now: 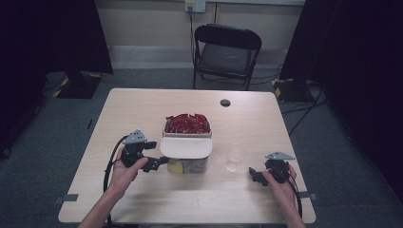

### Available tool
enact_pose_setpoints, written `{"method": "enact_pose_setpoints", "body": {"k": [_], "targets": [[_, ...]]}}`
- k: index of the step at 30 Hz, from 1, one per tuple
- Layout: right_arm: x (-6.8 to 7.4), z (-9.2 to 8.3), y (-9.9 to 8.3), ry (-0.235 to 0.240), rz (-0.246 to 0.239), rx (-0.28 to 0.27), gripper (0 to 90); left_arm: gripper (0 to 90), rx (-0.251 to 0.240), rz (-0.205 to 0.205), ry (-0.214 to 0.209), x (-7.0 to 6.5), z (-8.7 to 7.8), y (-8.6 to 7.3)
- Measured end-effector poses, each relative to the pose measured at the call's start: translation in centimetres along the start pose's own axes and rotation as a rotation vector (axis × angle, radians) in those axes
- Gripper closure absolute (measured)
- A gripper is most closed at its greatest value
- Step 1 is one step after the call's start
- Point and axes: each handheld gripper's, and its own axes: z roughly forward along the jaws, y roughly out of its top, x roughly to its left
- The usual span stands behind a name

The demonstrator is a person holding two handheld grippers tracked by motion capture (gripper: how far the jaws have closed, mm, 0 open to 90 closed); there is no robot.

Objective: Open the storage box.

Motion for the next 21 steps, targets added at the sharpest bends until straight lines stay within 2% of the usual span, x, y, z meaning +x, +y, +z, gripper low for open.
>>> {"method": "enact_pose_setpoints", "body": {"k": [1,11,17,21], "targets": [[0.0,0.0,0.0,0.000,0.000,0.000,3.1,15.6,-0.007,-0.010,-0.003,0.0,0.0,0.0],[0.0,0.0,0.0,0.000,0.000,0.000,3.1,15.6,-0.012,-0.008,-0.008,0.2,0.0,0.5],[0.0,0.0,0.0,0.000,0.000,0.000,3.1,15.6,-0.018,-0.022,-0.009,0.2,0.0,0.7],[0.0,0.0,0.0,0.000,0.000,0.000,3.1,15.9,-0.029,-0.010,-0.010,0.1,-0.1,1.7]]}}
